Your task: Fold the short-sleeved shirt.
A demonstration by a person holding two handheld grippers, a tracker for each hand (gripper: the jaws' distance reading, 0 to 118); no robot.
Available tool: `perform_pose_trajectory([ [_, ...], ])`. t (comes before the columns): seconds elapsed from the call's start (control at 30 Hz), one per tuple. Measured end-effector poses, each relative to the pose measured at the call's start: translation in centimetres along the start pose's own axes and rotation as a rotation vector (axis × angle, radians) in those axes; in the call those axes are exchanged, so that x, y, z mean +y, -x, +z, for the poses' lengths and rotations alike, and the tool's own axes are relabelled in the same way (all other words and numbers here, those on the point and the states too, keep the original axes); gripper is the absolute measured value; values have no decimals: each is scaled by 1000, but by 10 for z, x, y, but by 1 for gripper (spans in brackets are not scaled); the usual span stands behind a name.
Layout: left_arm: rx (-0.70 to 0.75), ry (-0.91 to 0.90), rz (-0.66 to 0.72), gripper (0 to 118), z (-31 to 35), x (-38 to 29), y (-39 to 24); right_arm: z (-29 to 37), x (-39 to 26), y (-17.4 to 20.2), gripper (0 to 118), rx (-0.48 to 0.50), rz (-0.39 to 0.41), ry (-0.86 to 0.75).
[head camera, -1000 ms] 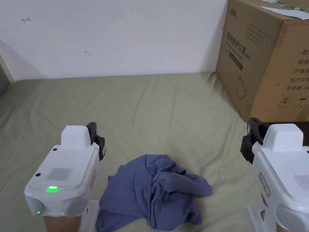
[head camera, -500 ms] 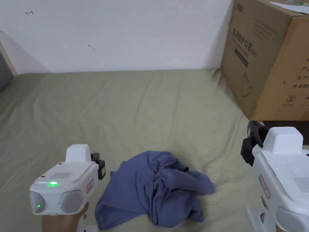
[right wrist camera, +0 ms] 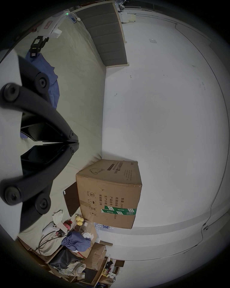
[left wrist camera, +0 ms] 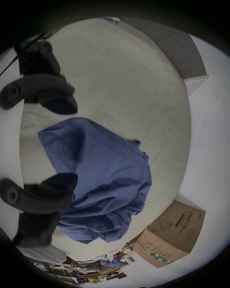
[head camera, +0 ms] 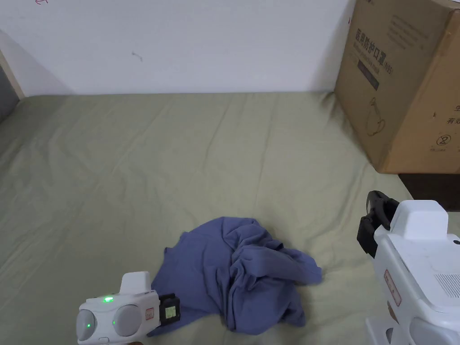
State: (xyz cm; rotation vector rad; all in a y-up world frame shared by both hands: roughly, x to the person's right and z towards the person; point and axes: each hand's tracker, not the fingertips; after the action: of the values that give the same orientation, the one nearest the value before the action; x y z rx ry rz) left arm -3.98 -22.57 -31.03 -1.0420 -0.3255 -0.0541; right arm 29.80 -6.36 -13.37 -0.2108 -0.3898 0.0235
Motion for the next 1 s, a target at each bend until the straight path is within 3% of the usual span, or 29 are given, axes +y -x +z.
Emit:
perform_pose_trajectory([
  [0.07,16,9,12,93,-7,-4,0,-2,-1,-1,0,0,0,7],
  [0.17,40,46,34,93,-18,-5,1,-6,-3,-4,0,-4,1,14],
  [0.2,43,62,38,88,-22,-6,1,-7,-3,-4,0,-6,0,16],
  [0.27,30,73,47,63,-28,-9,1,-8,-4,-5,0,-8,-2,19],
  [0.37,55,58,-31,44,-31,-13,-4,-11,-6,-7,0,-10,4,32],
  [0.4,60,52,-41,19,-28,-13,-7,-13,-7,-7,0,-10,6,36],
  [0.43,65,38,-57,3,-25,-14,-9,-15,-8,-8,0,-9,7,44],
  [0.57,-7,0,-58,2,-14,-6,-11,-37,-19,-9,0,-1,-3,119],
  [0.67,-35,-78,-69,2,6,0,-13,-70,-37,-9,3,24,-21,270],
  [0.73,-56,-96,-82,2,18,7,-13,-96,-55,-8,34,54,-36,384],
  [0.8,-77,-121,-86,2,25,11,-13,-121,-78,-8,84,93,-61,489],
  [0.83,-77,-123,-82,2,27,13,-14,-131,-88,-7,97,94,-68,535],
  [1.0,-89,-121,-80,2,25,14,-13,-163,-133,2,99,131,-71,684],
])
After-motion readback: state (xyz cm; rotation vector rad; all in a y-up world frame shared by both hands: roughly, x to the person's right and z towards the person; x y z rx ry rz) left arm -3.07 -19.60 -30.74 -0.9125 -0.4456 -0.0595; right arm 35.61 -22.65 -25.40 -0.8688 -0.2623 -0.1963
